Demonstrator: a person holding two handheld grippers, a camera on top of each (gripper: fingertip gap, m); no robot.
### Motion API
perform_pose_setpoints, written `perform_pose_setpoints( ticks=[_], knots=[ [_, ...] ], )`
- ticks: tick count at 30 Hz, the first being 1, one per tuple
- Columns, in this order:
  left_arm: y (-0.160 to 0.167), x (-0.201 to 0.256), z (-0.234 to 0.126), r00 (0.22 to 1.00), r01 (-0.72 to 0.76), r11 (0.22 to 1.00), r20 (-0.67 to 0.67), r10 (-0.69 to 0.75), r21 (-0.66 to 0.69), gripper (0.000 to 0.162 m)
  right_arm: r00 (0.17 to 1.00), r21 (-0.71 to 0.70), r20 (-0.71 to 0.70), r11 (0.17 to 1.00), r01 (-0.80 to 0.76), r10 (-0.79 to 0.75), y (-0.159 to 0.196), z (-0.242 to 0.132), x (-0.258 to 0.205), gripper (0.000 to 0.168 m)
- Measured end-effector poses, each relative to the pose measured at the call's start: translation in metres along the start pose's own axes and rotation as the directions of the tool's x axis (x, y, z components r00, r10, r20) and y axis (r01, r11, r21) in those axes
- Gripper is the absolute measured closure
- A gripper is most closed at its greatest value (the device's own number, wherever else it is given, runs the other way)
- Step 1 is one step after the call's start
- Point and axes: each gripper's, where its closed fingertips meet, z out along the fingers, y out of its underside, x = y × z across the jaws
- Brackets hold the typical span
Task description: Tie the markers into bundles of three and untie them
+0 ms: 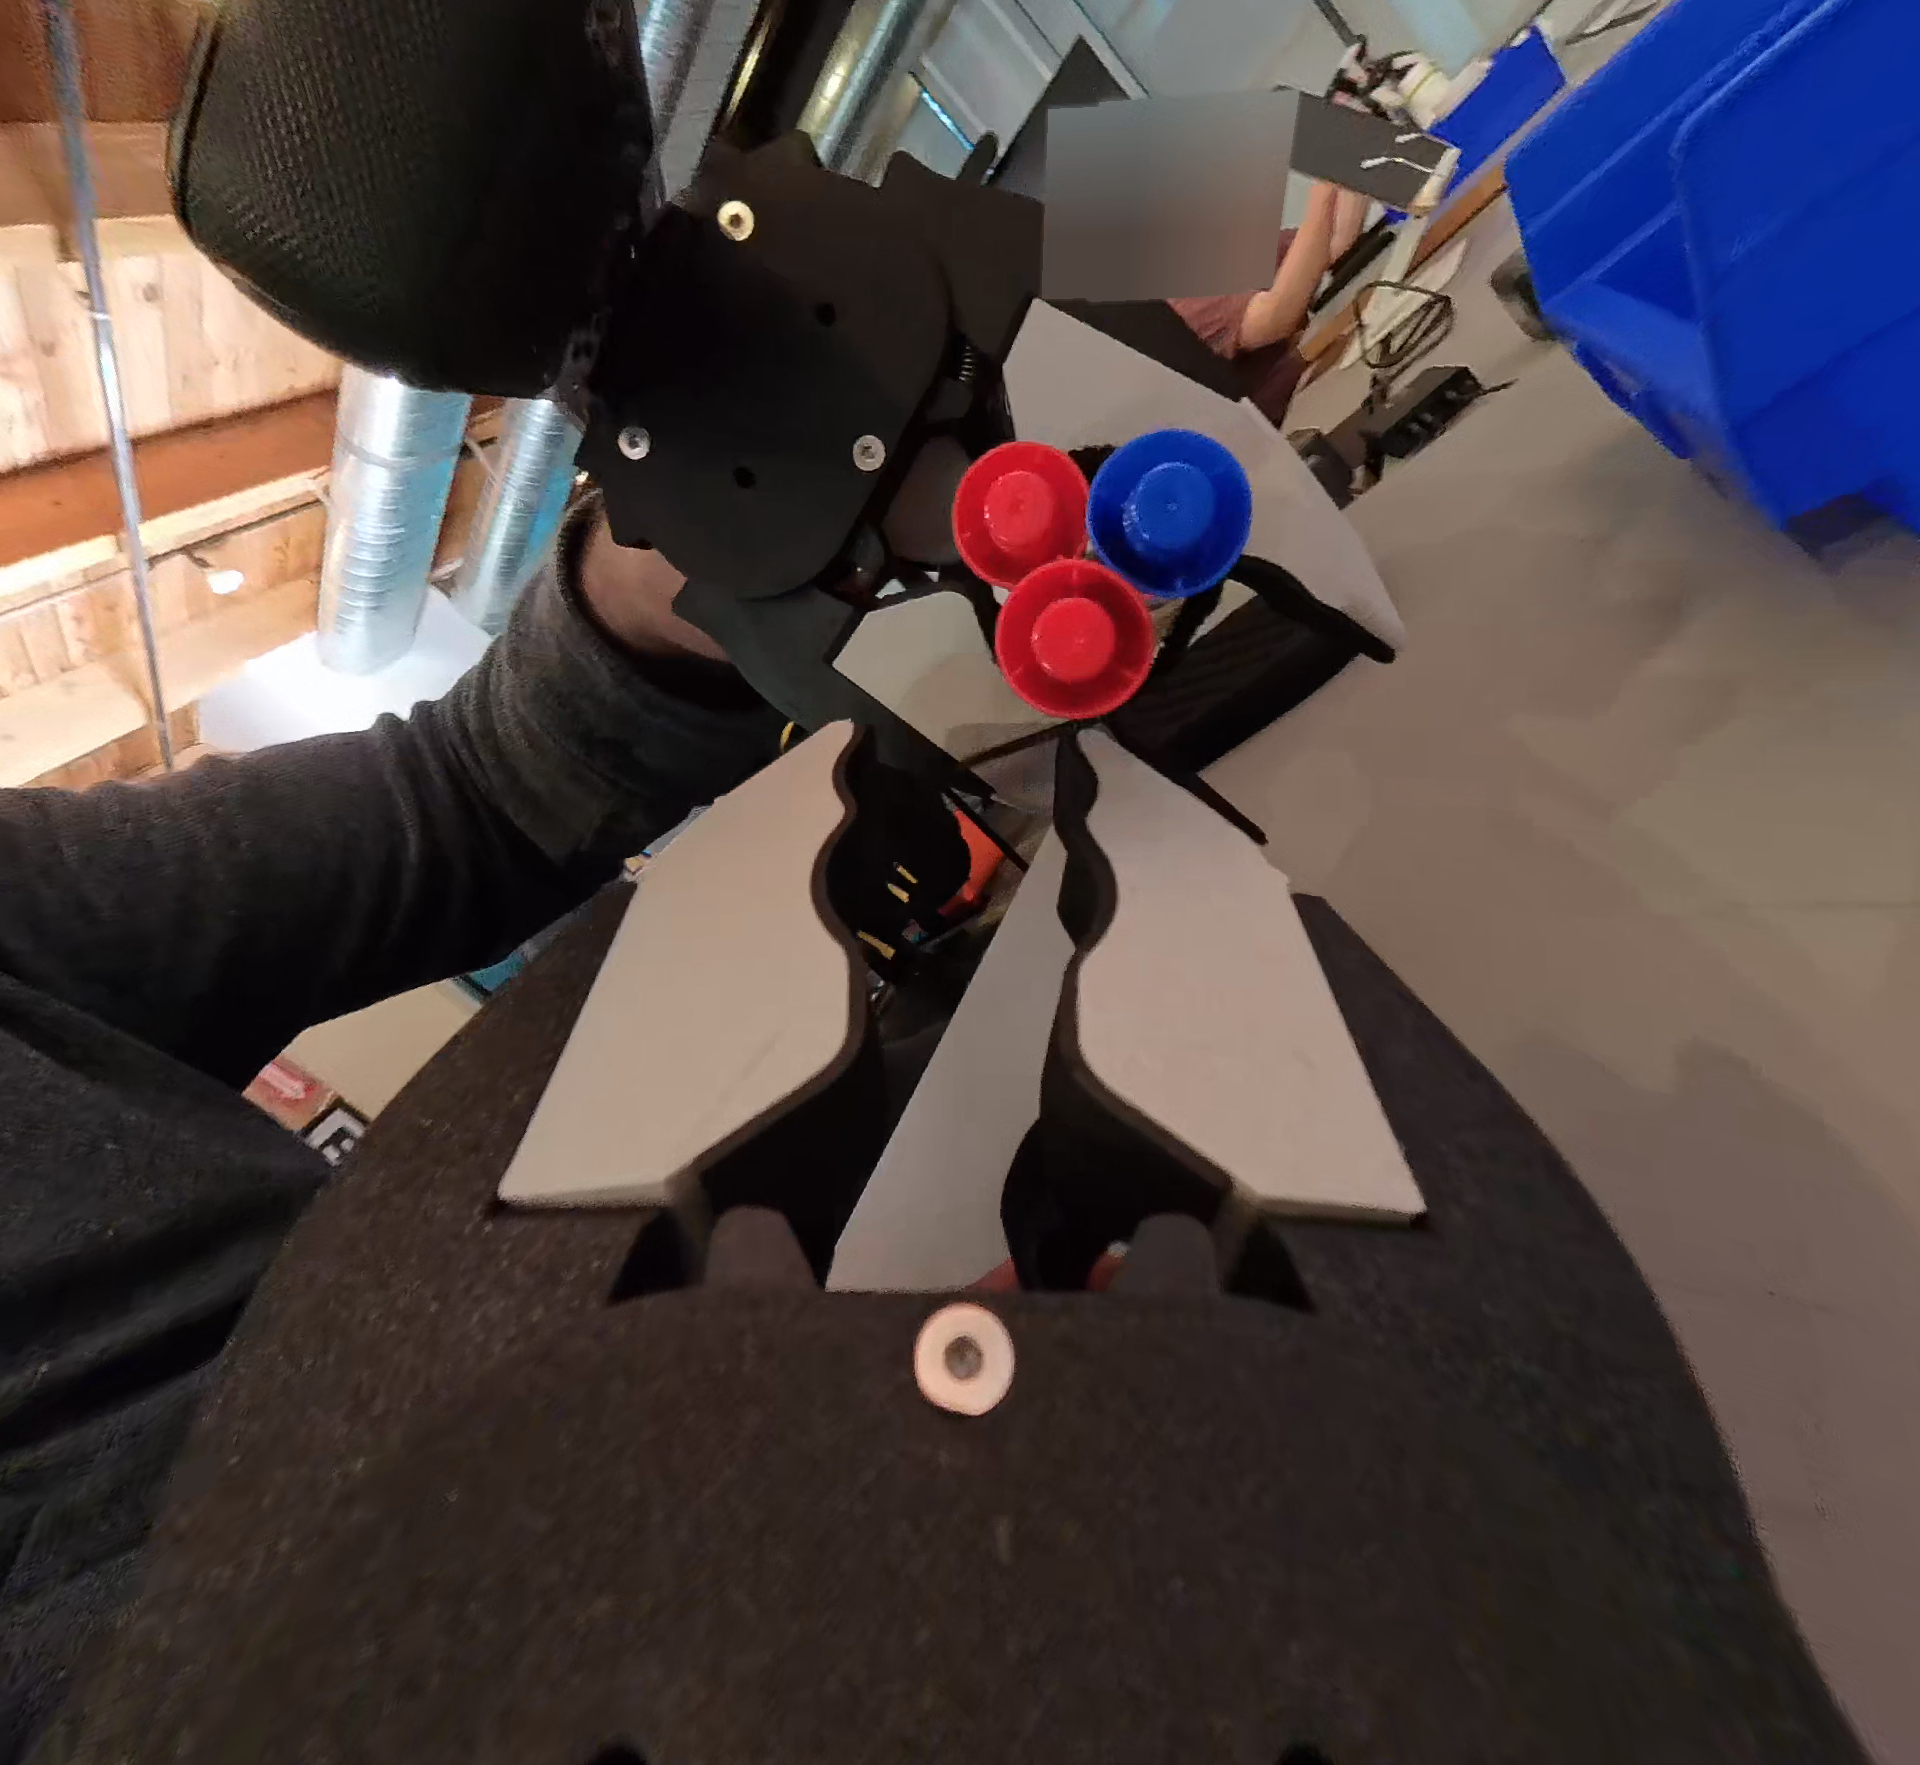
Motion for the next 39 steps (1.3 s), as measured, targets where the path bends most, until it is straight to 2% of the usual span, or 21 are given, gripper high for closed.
perform_pose_setpoints(
  ticks=[1,9,15,18,21,23,25,28,31,33,36,39],
  knots=[
    [0.0,0.001,0.0,1.0,0.005,1.0,-0.004,-0.005,-0.001,0.12,1.0,-0.016,0.0,1.0,0.014,-0.014,0.002,0.001,-0.001,0.14],
    [-0.002,0.004,-0.002,1.0,0.007,1.0,-0.016,-0.007,0.001,0.119,0.991,-0.034,0.019,0.991,0.133,-0.132,0.005,0.005,-0.013,0.138],
    [-0.003,0.01,-0.002,0.999,0.002,1.0,-0.05,-0.002,-0.006,0.12,0.956,-0.056,0.018,0.954,0.295,-0.294,0.005,0.006,-0.021,0.141],
    [-0.005,0.014,0.0,0.998,0.001,1.0,-0.068,-0.002,-0.007,0.119,0.963,-0.003,0.033,0.963,0.268,-0.268,0.0,0.005,-0.025,0.144],
    [0.0,0.014,0.002,0.996,0.001,1.0,-0.086,-0.003,-0.027,0.12,0.942,-0.028,0.007,0.941,0.336,-0.336,0.001,0.004,-0.028,0.137],
    [0.004,0.012,0.002,0.995,0.012,0.999,-0.098,-0.016,-0.033,0.119,0.904,-0.036,0.011,0.903,0.428,-0.427,-0.008,-0.001,-0.038,0.134],
    [0.011,0.016,0.001,0.992,0.006,0.999,-0.124,-0.012,-0.054,0.119,0.815,-0.146,-0.08,0.815,0.56,-0.574,-0.01,-0.008,-0.027,0.119],
    [0.014,0.023,-0.004,0.987,-0.042,0.997,-0.158,0.032,-0.06,0.119,0.599,-0.302,-0.183,0.625,0.72,-0.779,-0.019,-0.02,-0.011,0.123],
    [0.017,0.027,-0.012,0.984,-0.065,0.994,-0.173,0.049,-0.09,0.119,0.517,-0.378,-0.161,0.537,0.754,-0.841,-0.022,-0.016,-0.01,0.127],
    [0.017,0.031,-0.017,0.981,-0.101,0.989,-0.176,0.081,-0.106,0.119,0.529,-0.371,-0.141,0.54,0.756,-0.837,-0.024,-0.01,-0.011,0.134],
    [0.017,0.036,-0.023,0.981,-0.127,0.982,-0.167,0.104,-0.137,0.119,0.599,-0.381,-0.091,0.584,0.717,-0.795,-0.021,-0.006,-0.011,0.141],
    [0.017,0.038,-0.028,0.98,-0.124,0.982,-0.172,0.099,-0.143,0.119,0.611,-0.378,-0.068,0.588,0.715,-0.788,-0.019,-0.005,-0.016,0.148]
  ],
)
